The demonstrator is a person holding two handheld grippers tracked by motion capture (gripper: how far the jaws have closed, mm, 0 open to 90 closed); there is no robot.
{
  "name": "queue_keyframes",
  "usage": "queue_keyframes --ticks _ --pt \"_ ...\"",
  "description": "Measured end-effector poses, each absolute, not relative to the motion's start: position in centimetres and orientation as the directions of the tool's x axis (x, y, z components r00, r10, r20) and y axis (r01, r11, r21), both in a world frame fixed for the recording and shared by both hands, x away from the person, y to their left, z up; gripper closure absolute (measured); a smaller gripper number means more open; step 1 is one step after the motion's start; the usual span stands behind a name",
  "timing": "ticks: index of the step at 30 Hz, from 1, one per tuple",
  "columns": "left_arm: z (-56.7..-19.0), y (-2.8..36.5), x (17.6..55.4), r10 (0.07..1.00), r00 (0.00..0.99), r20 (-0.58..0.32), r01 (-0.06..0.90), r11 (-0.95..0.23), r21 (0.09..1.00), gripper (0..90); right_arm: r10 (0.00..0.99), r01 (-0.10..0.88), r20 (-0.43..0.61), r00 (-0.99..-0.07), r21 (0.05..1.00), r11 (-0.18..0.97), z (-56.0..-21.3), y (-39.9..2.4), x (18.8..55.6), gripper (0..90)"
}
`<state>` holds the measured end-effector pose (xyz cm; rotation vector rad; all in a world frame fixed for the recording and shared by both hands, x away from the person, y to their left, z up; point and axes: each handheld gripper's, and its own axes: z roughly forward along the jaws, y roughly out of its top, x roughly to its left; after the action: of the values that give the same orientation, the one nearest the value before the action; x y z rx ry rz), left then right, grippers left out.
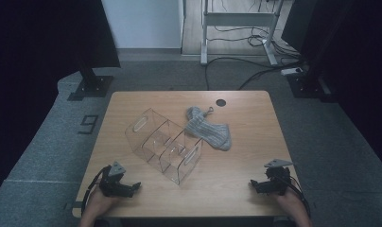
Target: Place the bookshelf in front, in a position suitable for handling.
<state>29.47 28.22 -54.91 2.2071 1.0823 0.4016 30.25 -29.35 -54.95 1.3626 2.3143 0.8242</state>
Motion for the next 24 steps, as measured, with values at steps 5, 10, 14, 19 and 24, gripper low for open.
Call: queue_keyframes --ticks 5,10,14,19,24 --pt "-54.9 28.2 29.5 0.788 0.615 -0.004 0.594 -0.46 0.661 0.0 0.864 0.686 0.009 -0.504 0.611 0.394 -54.8 -29.2 30.2 0.0" --pt "-54.9 28.2 29.5 0.788 0.616 -0.004 0.594 -0.46 0.66 0.0 0.853 0.673 0.012 -0.521 0.62 0.403 -54.3 -29.0 30.1 0.1" --pt "-54.9 28.2 29.5 0.788 0.616 -0.004 0.593 -0.46 0.66 0.0 0.849 0.648 0.011 -0.528 0.651 0.395 -53.6 -29.0 30.1 0.1" --pt "-54.9 28.2 29.5 0.788 0.615 -0.004 0.593 -0.46 0.661 0.0 0.847 0.634 0.016 -0.532 0.67 0.385 -53.0 -29.0 30.1 0.2" --pt "-54.9 28.2 29.5 0.788 0.616 -0.004 0.593 -0.46 0.66 0.0 0.845 0.623 0.018 -0.534 0.684 0.379 -52.1 -29.1 30.2 0.2"
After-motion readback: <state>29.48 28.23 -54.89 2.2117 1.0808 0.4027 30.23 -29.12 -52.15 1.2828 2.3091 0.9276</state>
